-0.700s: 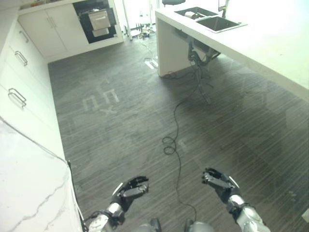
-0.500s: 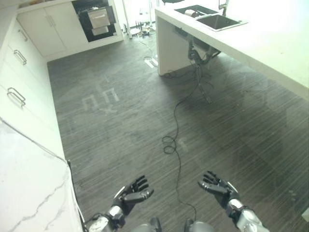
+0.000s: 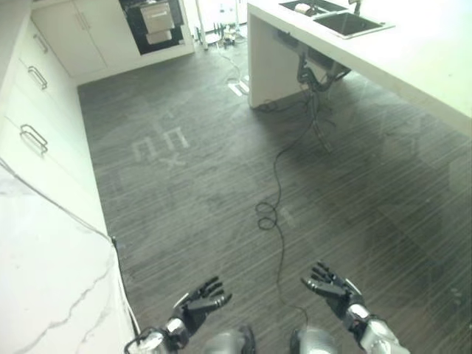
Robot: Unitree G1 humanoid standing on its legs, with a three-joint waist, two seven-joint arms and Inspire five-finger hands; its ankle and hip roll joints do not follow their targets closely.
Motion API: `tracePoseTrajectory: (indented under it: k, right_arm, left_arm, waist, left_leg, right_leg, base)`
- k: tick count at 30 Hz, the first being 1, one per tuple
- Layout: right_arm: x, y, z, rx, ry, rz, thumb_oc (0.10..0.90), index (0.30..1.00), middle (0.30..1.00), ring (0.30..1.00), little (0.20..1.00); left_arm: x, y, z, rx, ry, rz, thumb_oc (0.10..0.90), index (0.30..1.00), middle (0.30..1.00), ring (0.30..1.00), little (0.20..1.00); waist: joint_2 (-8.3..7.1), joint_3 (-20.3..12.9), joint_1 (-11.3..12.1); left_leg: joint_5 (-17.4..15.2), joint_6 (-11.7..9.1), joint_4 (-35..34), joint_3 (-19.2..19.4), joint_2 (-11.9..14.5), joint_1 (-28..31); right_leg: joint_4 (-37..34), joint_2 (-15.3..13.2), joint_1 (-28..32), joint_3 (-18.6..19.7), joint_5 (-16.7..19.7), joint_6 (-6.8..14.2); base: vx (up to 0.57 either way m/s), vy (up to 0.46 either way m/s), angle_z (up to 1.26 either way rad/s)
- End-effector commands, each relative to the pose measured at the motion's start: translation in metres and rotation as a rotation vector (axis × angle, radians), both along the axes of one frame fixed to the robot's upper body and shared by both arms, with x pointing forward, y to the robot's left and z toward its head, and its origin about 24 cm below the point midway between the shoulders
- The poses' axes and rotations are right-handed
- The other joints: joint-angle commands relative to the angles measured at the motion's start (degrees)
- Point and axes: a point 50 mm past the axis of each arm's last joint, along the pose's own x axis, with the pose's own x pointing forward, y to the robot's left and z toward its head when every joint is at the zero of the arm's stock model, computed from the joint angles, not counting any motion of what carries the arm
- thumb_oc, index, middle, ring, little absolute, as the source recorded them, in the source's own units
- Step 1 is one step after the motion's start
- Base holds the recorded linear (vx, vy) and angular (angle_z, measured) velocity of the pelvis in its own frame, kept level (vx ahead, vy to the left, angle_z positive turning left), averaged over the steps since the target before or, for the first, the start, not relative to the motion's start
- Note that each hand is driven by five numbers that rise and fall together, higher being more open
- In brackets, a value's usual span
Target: Place the dishes in the dishwasher.
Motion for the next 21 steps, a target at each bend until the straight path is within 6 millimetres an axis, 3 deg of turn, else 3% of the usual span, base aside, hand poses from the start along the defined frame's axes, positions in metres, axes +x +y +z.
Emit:
tracePoseTrajectory:
  k: [1,4,5,6,8,9,10,13,14,16,17,18,19,20,21]
  right_arm:
    - [0.024,0.004,0.029,0.026,-0.186,0.019,0.8,0.9,0.9,0.9,0.9]
    - [0.02,0.002,0.027,0.023,-0.165,0.021,0.8,0.9,0.9,0.9,0.9]
    - [0.018,0.001,0.026,0.023,-0.162,0.016,0.8,0.9,0.9,0.9,0.9]
    - [0.016,0.001,0.025,0.023,-0.159,0.013,0.8,0.9,0.9,0.9,0.9]
    - [0.011,-0.003,0.025,0.016,-0.15,0.006,0.8,0.9,0.9,0.9,0.9]
    - [0.008,-0.006,0.021,-0.004,-0.125,0.016,0.8,0.9,0.9,0.9,0.9]
    - [0.007,-0.006,0.021,-0.01,-0.122,0.023,0.8,0.9,0.9,0.9,0.9]
    - [0.01,-0.005,0.023,-0.046,-0.133,0.08,0.8,0.9,0.9,0.9,0.9]
    - [0.012,-0.006,0.026,-0.067,-0.145,0.104,0.8,0.9,0.9,0.9,0.9]
    - [0.014,-0.008,0.029,-0.091,-0.156,0.117,0.8,0.9,0.9,0.9,0.9]
    - [0.015,-0.012,0.031,-0.107,-0.162,0.115,0.8,0.9,0.9,0.9,0.9]
    - [0.015,-0.012,0.031,-0.107,-0.162,0.115,0.8,0.9,0.9,0.9,0.9]
    - [0.017,-0.015,0.034,-0.114,-0.174,0.105,0.8,0.9,0.9,0.9,0.9]
    - [0.019,-0.016,0.036,-0.116,-0.185,0.095,0.8,0.9,0.9,0.9,0.9]
    - [0.021,-0.016,0.037,-0.116,-0.192,0.091,0.8,0.9,0.9,0.9,0.9]
  left_arm:
    - [0.008,0.0,0.016,0.003,-0.127,-0.097,0.8,0.9,0.9,0.9,0.9]
    - [0.011,0.0,0.018,0.01,-0.139,-0.09,0.8,0.9,0.9,0.9,0.9]
    - [0.009,0.0,0.017,0.01,-0.136,-0.091,0.8,0.9,0.9,0.9,0.9]
    - [0.007,-0.001,0.016,0.016,-0.13,-0.101,0.8,0.9,0.9,0.9,0.9]
    - [0.002,-0.004,0.014,0.038,-0.118,-0.129,0.8,0.9,0.9,0.9,0.9]
    - [0.0,-0.006,0.01,0.038,-0.083,-0.085,0.8,0.9,0.9,0.9,0.9]
    - [-0.001,-0.006,0.008,0.039,-0.069,-0.071,0.8,0.9,0.9,0.9,0.9]
    - [-0.005,-0.005,0.002,0.072,-0.022,-0.035,0.8,0.9,0.9,0.9,0.9]
    - [-0.007,-0.002,0.001,0.08,-0.02,-0.029,0.8,0.9,0.9,0.9,0.9]
    - [-0.009,0.001,0.0,0.101,-0.037,0.008,0.8,0.9,0.9,0.9,0.9]
    - [-0.009,0.005,0.0,0.124,-0.035,0.053,0.8,0.9,0.9,0.9,0.9]
    - [-0.009,0.005,0.0,0.124,-0.035,0.053,0.8,0.9,0.9,0.9,0.9]
    - [-0.008,0.007,0.002,0.138,-0.043,0.051,0.8,0.9,0.9,0.9,0.9]
    - [-0.009,0.007,0.003,0.147,-0.05,0.019,0.8,0.9,0.9,0.9,0.9]
    - [-0.01,0.006,0.002,0.151,-0.054,0.001,0.8,0.9,0.9,0.9,0.9]
  waist:
    - [-1.64,-1.54,-2.88]
    - [-3.35,-1.44,-3.96]
    - [-4.09,-1.37,-3.99]
    - [-3.48,-1.45,-3.63]
    - [-4.07,-1.96,-3.65]
    - [-3.33,-3.24,-4.4]
    - [-2.86,-3.63,-4.57]
    - [-1.33,-4.94,-4.45]
    - [-1.13,-5.21,-4.13]
    - [-1.57,-5.08,-3.52]
    - [-2.71,-4.46,-2.49]
    - [-2.71,-4.46,-2.49]
    - [-3.53,-3.44,-1.48]
    - [-3.14,-2.27,-0.18]
    - [-3.97,-2.04,0.49]
  left_leg:
    - [-1.09,-8.65,-9.49,-4.58,-0.94,8.85]
    - [-4.17,-8.76,-9.49,-5.86,-3.28,11.74]
    - [-4.43,-8.71,-9.49,-5.15,-4.02,12.68]
    - [-5.94,-8.72,-9.49,-5.41,-3.79,14.26]
    - [-6.2,-8.65,-9.49,-5.01,-4.95,16.67]
    - [-5.79,-9.45,-9.49,-6.37,-4.91,20.0]
    - [-3.84,-10.34,-9.49,-6.39,-4.4,21.0]
    - [12.77,-16.13,-9.49,-6.03,-2.22,25.4]
    - [18.26,-18.22,-3.69,-5.86,-0.97,23.54]
    - [20.53,-18.95,5.95,-6.74,-1.07,19.31]
    - [21.15,-19.08,17.68,-6.24,-0.36,12.8]
    - [21.15,-19.08,17.68,-6.24,-0.36,12.8]
    - [19.64,-18.32,26.05,-4.48,2.86,4.66]
    - [16.41,-17.77,25.37,-3.78,4.85,0.42]
    - [16.17,-15.43,20.12,-1.74,3.85,-1.03]
  right_leg:
    - [-28.75,6.95,9.09,0.25,7.81,2.21]
    - [-30.05,4.4,3.59,1.49,7.32,4.02]
    - [-30.05,2.72,1.94,0.06,7.61,3.81]
    - [-30.05,2.89,1.88,-0.39,6.91,4.52]
    - [-30.05,2.18,3.65,-2.59,6.49,2.92]
    - [-30.05,4.11,5.7,-1.2,4.01,0.66]
    - [-30.05,4.76,6.31,-1.1,3.12,-0.19]
    - [-30.05,7.44,9.65,-1.97,-1.58,-4.01]
    - [-30.05,8.17,11.1,-2.33,-3.78,-5.74]
    - [-30.05,8.46,12.62,-2.01,-5.85,-7.21]
    - [-30.05,8.18,14.77,-1.6,-8.12,-8.85]
    - [-30.05,8.18,14.77,-1.6,-8.12,-8.85]
    - [-30.05,8.22,17.27,-1.68,-9.83,-9.9]
    - [-30.05,9.42,20.23,-1.25,-11.58,-9.64]
    - [-30.05,8.25,20.14,-1.07,-10.88,-9.17]
  base:
    - [0.41,-0.131,0.04]
    - [0.42,-0.112,0.18]
    - [0.63,-0.115,0.13]
    - [0.61,-0.131,0.03]
    - [0.72,-0.18,-0.02]
    - [0.69,-0.197,-0.03]
    - [0.69,-0.174,0.14]
    - [0.41,-0.132,0.32]
    - [0.41,-0.155,0.16]
    - [0.36,-0.152,-0.13]
    - [0.24,-0.113,-0.3]
    - [0.29,-0.174,-0.32]
    - [0.37,-0.126,-0.36]
    - [0.43,-0.075,-0.09]
    - [0.53,0.08,0.07]
